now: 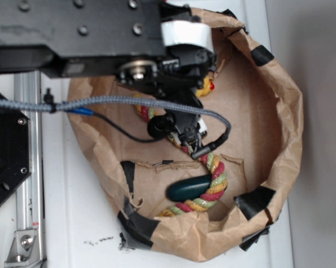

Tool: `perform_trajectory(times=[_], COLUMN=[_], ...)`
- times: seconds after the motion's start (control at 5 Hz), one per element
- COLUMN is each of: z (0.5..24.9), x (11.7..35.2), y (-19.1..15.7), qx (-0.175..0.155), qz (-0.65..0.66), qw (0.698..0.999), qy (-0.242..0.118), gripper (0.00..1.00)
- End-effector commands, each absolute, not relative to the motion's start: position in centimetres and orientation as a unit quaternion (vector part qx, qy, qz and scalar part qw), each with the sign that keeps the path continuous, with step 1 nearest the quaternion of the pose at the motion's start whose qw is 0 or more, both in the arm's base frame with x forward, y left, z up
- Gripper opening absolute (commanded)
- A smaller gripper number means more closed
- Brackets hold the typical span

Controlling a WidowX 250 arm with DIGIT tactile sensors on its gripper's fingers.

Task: Grab the yellow duck.

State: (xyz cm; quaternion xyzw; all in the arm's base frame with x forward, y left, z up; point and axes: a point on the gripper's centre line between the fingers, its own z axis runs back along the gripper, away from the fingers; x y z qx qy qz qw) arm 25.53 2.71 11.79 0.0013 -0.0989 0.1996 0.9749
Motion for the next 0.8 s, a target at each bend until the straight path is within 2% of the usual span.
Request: perform_trajectory(times=[0.0,0.2,0.4,0.6], z=[13.4,10.7,7.2,5.0], x=[26.2,28.0,30.2,31.5], y=[3.6,4.5,5.3,5.1], qx=[0.000,0.007,0.014,0.023], qz=[0.205,0.199,0.179,0.151], qw=[0.971,0.968,0.972,0.978], qy=[-0.127,-0.152,-0.150,-0.140], gripper=[1.00,1.00,1.00,1.00])
